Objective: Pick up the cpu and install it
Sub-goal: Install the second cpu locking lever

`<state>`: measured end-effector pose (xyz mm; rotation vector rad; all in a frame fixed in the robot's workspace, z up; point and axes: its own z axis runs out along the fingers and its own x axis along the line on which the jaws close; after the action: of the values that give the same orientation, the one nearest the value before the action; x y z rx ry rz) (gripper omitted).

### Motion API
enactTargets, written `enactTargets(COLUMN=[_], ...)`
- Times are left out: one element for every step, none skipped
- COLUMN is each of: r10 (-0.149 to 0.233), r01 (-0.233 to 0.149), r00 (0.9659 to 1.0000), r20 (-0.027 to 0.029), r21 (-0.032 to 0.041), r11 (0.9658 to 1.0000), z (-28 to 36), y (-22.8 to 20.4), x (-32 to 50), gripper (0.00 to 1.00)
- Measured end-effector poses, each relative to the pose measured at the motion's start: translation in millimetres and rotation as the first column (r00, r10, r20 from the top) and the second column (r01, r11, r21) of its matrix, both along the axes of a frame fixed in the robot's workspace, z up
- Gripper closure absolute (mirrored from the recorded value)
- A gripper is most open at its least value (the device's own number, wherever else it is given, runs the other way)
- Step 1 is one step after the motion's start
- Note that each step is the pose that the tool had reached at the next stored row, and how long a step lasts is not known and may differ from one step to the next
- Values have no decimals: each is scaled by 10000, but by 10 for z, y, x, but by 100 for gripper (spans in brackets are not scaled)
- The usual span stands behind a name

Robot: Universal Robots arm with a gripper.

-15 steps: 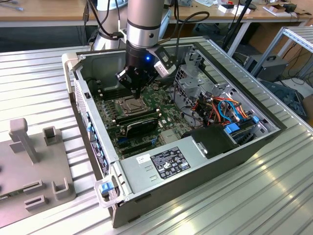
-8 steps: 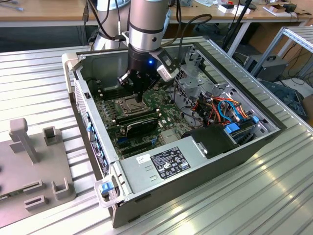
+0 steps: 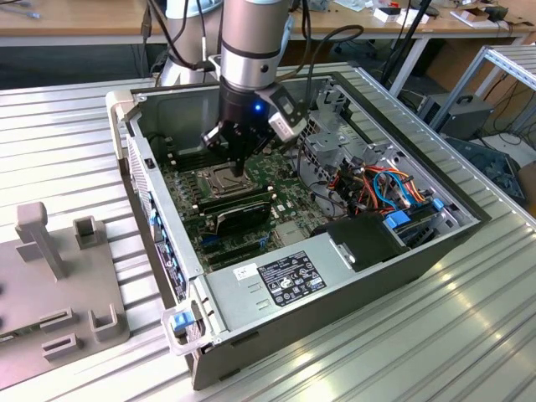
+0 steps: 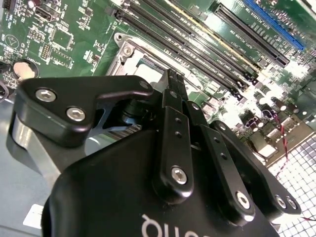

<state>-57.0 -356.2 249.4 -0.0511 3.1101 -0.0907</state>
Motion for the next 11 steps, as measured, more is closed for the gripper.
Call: enactTargets(r10=[0, 2, 1, -1, 0, 0, 0, -1, 0, 0, 0], r01=[0, -2, -1, 1, 0, 0, 0, 1, 0, 0, 0], r00=[10000, 10000, 10000, 10000, 10000, 10000, 10000, 10000, 10000, 9999, 9999], r20=[4, 8, 11, 18, 25, 49, 72, 83, 94, 108, 117], r21=[-1, 0, 0, 1, -1, 0, 0, -1, -1, 0, 0], r11=[10000, 10000, 10000, 10000, 10000, 10000, 10000, 10000, 10000, 10000, 10000], z=[0, 0, 0, -1, -1, -3, -5, -6, -7, -9, -11], y=[-9, -20, -29, -37, -40, -42, -43, -44, -45, -46, -46], x=[-8, -15, -23, -35, -45, -72, -98, -113, -126, -144, -157], gripper=[89, 89, 89, 89, 89, 89, 89, 89, 89, 89, 89])
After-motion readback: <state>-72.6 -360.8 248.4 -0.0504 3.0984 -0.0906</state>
